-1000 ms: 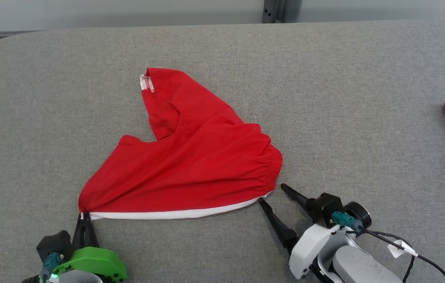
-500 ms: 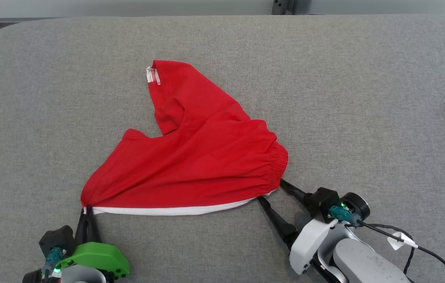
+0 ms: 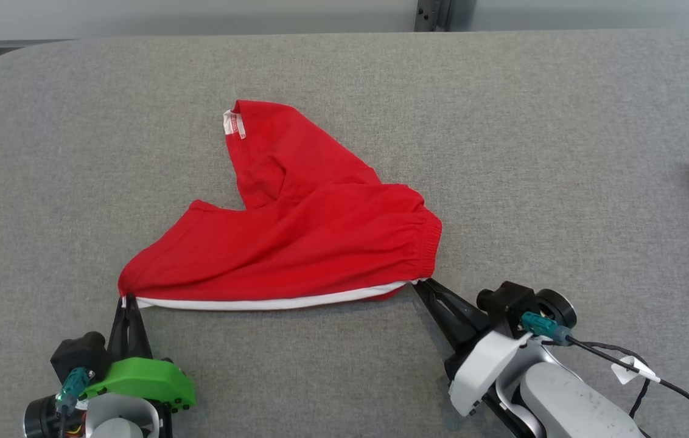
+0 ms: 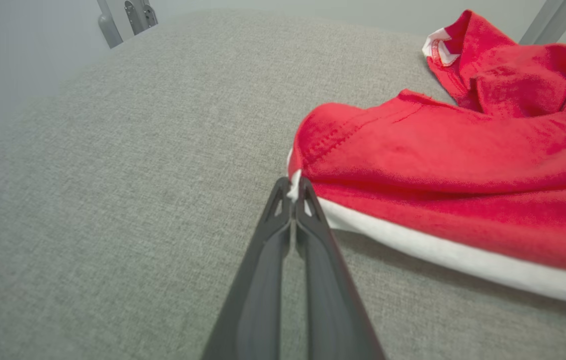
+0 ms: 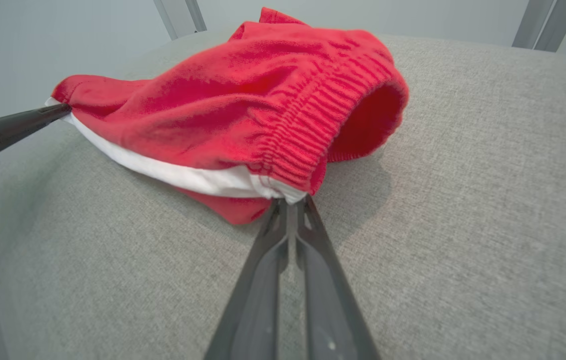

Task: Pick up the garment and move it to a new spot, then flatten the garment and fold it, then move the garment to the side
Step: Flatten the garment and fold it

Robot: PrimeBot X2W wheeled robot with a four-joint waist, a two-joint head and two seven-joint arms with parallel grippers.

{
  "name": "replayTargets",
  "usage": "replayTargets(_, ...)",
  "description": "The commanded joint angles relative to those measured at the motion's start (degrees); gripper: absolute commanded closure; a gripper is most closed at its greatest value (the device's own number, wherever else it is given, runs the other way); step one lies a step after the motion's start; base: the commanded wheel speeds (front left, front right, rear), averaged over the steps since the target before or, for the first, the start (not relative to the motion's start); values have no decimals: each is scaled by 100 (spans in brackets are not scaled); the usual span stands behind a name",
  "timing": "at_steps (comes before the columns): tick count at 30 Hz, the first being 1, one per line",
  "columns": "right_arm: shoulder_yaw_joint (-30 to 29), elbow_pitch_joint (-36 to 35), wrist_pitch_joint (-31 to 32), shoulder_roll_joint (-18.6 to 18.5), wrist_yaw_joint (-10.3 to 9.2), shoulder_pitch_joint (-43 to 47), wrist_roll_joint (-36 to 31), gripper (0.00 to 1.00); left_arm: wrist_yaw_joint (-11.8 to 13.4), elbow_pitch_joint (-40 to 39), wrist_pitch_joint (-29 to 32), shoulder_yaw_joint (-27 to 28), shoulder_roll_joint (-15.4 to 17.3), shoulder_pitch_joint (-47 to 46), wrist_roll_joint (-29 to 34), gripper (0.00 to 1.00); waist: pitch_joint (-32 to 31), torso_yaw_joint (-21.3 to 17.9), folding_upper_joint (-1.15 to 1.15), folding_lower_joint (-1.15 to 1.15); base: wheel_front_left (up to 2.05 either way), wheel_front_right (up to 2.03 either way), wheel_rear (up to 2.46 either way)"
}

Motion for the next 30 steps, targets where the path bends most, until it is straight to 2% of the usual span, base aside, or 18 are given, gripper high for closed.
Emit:
replayTargets(1, -51, -73, -17, 26, -3, 54, 40, 100, -44, -80, 3, 39, 34, -23, 85, 100, -107, -57, 0, 0, 0, 0, 0)
replayTargets(5, -264, -430, -16, 99, -3, 121, 66, 100, -134, -474, 3, 63, 33, -55, 181, 100, -347, -138, 0, 0, 0, 0, 0)
replayTargets(11, -708, -1110, -16, 166, -3, -34, 65, 100, -433, -1239, 2, 220, 35, -321, 535, 100, -813, -297, 0, 0, 0, 0, 0)
replayTargets(18, -963, -1732, -16, -14, -3, -623, 204, 100, -845, -1983, 3, 357, 400, -1086, 985, 100, -1128, -508, 0, 0, 0, 0, 0)
replayTargets(23, -1152, -2029, -16, -228, -3, -1279, 384, 100, -946, -2271, 4, 371, 752, -1986, 1130, 100, -957, -528, 0, 0, 0, 0, 0)
replayTargets(27, -1223, -1972, -16, -400, -3, -1839, 426, 100, -997, -1945, 18, 282, 910, -2687, 1171, 100, -578, -505, 0, 0, 0, 0, 0)
replayTargets(30, -1201, -1740, -16, -470, -3, -2224, 435, 100, -982, -1595, 60, 202, 878, -3066, 1157, 100, -172, -469, 0, 0, 0, 0, 0)
